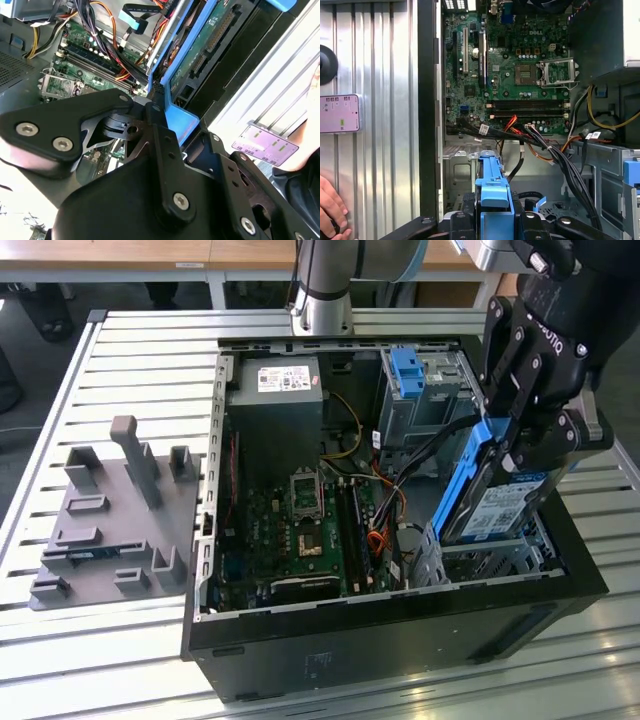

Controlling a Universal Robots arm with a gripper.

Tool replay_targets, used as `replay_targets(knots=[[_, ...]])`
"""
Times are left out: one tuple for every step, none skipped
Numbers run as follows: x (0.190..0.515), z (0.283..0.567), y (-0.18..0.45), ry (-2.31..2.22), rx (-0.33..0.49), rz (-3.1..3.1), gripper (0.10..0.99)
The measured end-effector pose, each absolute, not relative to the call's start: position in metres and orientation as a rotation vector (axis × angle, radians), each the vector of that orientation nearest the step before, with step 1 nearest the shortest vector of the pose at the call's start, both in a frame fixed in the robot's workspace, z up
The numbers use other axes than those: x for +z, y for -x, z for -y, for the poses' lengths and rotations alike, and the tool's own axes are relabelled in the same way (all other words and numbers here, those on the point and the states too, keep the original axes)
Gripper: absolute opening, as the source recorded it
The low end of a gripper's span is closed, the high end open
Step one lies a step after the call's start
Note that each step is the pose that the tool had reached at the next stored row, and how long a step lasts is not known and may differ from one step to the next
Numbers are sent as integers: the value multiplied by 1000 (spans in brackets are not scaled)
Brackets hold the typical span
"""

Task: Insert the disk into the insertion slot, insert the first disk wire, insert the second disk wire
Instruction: 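Insert the disk into the insertion slot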

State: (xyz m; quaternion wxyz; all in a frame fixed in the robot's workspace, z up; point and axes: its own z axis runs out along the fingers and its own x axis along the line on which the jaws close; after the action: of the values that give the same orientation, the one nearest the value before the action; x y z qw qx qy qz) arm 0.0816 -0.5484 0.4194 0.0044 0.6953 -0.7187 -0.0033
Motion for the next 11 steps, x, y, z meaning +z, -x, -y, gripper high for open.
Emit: replay_targets(knots=[[419, 548, -82, -2178, -10, 2251, 365], [418, 548, -82, -2178, -10, 2251, 365], [418, 548, -82, -2178, -10, 2251, 365], [417, 548, -82, -2178, -10, 2251, 365], [417, 548, -82, -2178, -10, 2251, 365], [416, 548, -82, -2178, -10, 2251, 365], [415, 548, -82, -2178, -10, 2251, 365], [414, 548, -82, -2178, -10, 2251, 365], [414, 548, -82, -2178, -10, 2251, 365], [413, 548, -82, -2178, -10, 2251, 365], [412, 548, -82, -2178, -10, 2251, 365]])
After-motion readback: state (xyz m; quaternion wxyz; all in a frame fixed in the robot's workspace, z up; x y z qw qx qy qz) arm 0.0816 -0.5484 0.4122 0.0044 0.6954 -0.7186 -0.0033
